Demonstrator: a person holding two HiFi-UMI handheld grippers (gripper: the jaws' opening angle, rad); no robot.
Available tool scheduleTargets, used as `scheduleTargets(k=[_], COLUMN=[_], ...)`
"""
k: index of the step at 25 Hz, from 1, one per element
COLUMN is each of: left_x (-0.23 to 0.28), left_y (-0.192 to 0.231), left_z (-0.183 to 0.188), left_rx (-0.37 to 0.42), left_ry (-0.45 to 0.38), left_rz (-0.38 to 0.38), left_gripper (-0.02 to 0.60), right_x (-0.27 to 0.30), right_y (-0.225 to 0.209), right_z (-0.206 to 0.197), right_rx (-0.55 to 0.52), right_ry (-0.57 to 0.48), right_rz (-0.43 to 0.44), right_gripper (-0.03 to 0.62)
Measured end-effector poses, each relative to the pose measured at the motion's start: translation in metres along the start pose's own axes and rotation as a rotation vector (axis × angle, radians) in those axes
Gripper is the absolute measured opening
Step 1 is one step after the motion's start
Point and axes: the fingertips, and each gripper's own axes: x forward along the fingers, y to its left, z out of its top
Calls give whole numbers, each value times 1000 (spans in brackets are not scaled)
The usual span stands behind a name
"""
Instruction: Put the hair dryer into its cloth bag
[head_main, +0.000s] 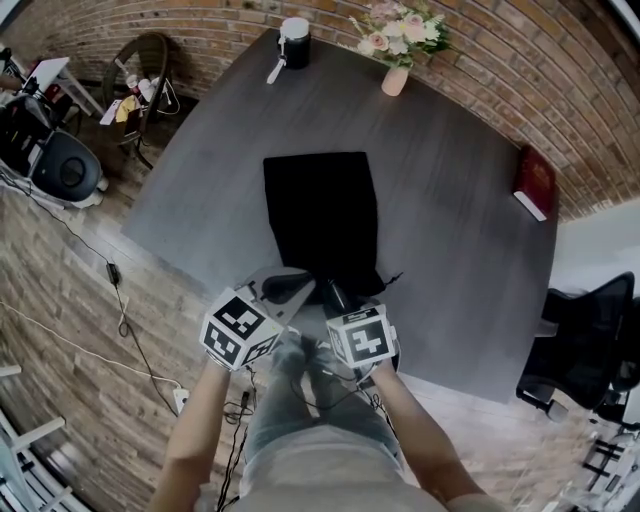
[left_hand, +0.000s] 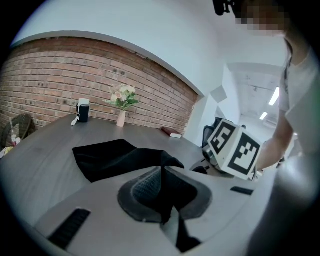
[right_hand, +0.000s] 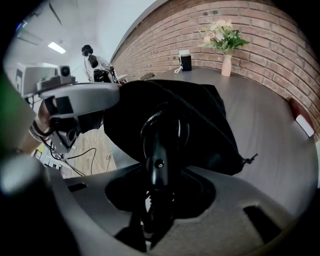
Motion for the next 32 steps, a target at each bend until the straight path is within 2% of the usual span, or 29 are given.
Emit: scheduleTargets(k=[13,32], left_x=[-3,-12], left_y=[-11,-4], left_z=[1,-5], left_rx=[13,1], left_ry=[-4,18], left_rz=[-43,-35], left_gripper=[20,20], right_x=[15,27], right_y=[-6,-2], right_z=[36,75], right_rx=[95,143], right_ry=[-49,-181], right_rz=[-16,16], right_gripper=[137,140])
